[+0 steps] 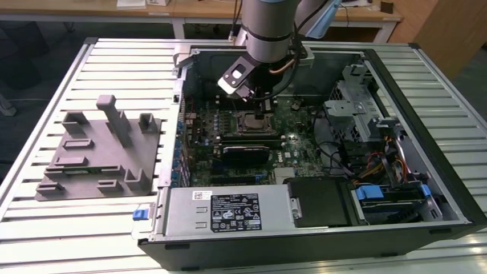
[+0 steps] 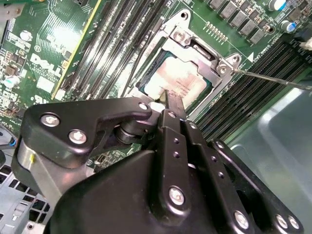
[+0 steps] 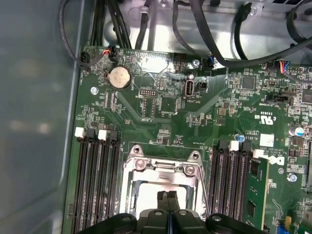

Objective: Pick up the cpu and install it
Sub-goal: 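Install the first cpu locking lever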

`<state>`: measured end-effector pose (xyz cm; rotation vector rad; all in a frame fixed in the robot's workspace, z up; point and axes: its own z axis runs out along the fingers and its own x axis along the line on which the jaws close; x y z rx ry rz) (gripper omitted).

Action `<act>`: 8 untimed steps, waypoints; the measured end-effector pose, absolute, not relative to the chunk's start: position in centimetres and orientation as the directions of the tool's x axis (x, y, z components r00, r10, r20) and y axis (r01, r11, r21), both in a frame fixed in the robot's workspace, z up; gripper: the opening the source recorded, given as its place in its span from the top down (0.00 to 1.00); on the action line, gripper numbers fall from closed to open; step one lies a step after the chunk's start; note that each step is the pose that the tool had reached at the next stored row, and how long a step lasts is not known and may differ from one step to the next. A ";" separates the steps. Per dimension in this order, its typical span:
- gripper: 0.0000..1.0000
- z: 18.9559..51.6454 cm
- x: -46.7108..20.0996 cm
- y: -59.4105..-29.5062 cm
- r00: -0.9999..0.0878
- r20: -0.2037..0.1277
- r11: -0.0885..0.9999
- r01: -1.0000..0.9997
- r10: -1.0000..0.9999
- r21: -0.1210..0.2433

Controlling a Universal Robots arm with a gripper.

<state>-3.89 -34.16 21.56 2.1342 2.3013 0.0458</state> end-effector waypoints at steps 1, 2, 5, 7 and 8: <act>0.89 21.6 -3.9 -34.2 -0.076 0.018 0.075 0.997 0.997 0.023; 0.89 21.6 -3.9 -34.2 -0.076 0.018 0.075 0.997 0.997 0.023; 0.89 21.6 -3.9 -34.2 -0.076 0.018 0.075 0.997 0.997 0.023; 0.89 21.7 -3.9 -34.2 -0.076 0.018 0.075 0.997 0.997 0.023; 0.89 21.8 -3.9 -34.2 -0.076 0.018 0.075 0.997 0.997 0.023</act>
